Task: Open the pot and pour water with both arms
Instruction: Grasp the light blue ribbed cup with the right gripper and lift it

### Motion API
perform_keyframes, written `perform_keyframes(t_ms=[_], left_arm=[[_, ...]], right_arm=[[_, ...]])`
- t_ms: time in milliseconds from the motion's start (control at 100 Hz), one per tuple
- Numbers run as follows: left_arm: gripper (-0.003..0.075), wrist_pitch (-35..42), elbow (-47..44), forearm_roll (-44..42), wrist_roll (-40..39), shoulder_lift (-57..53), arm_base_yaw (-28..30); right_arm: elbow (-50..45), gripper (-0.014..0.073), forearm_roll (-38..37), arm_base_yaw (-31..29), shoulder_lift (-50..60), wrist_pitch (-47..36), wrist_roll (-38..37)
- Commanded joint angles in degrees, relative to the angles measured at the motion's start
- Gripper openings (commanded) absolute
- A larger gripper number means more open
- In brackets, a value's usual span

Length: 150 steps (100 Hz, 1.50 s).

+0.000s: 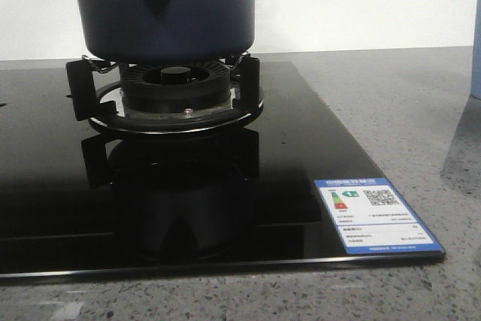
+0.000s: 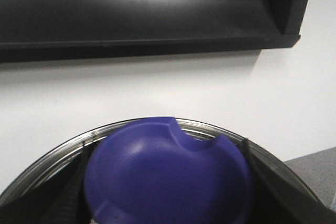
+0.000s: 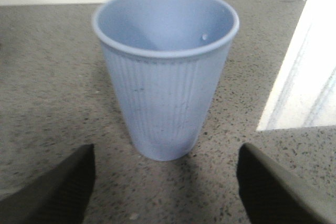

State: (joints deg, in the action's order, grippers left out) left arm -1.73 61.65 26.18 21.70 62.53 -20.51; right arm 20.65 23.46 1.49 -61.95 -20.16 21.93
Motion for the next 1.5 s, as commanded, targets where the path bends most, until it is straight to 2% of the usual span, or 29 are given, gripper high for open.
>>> perform_keyframes(t_ms=[0, 90, 220, 440, 790, 860, 1000, 1070, 1330, 1440, 1490], left_arm=[[0.0398, 5.16, 2.35, -0.06, 0.04, -1.5, 0.16], [0.0398, 5.16, 2.35, -0.06, 0.04, -1.5, 0.16], [0.0398, 5.16, 2.35, -0.06, 0.04, -1.5, 0.16], [0.0398, 5.16, 2.35, -0.06, 0.04, -1.5, 0.16], [0.0398, 5.26, 2.35, -0.06, 0.04, -1.37, 0.16], [0.0398, 5.26, 2.35, -0.06, 0.04, -1.37, 0.16], [0.0398, 5.26, 2.35, -0.06, 0.04, -1.37, 0.16], [0.0398, 5.26, 2.35, -0.06, 0.04, -1.37, 0.16], [0.0398, 5.26, 2.35, -0.06, 0.04, -1.37, 0.16], [0.0398, 5.26, 2.35, -0.06, 0.04, -1.37, 0.16], [0.0398, 5.26, 2.35, -0.22, 0.04, -1.37, 0.16]], right_arm=[[1.43, 0.0562, -1.79, -0.06, -3.22, -9.41, 0.42], [1.69, 0.0571, -1.79, -0.06, -6.58, -12.96, -1.84], [3.63, 0.0572, -4.98, -0.06, -10.02, -13.49, -5.37], [6.76, 0.0571, -6.32, -0.06, -16.21, -20.7, -5.76], [11.61, 0.0566, -6.75, -0.06, -25.49, -25.09, -5.76], [11.87, 0.0528, -6.75, -0.06, -25.75, -25.63, -5.76], [11.87, 0.0376, -6.75, -0.06, -25.75, -27.56, -5.76], [11.87, 0.0335, -6.75, -0.06, -25.75, -27.54, -5.76], [11.87, 0.0339, -7.5, 0.14, -20.23, -23.22, -5.76], [12.49, 0.0339, -12.02, 0.14, -15.26, -20.34, -5.76], [13.68, 0.0339, -15.1, 0.42, -12.96, -16.04, -5.76]])
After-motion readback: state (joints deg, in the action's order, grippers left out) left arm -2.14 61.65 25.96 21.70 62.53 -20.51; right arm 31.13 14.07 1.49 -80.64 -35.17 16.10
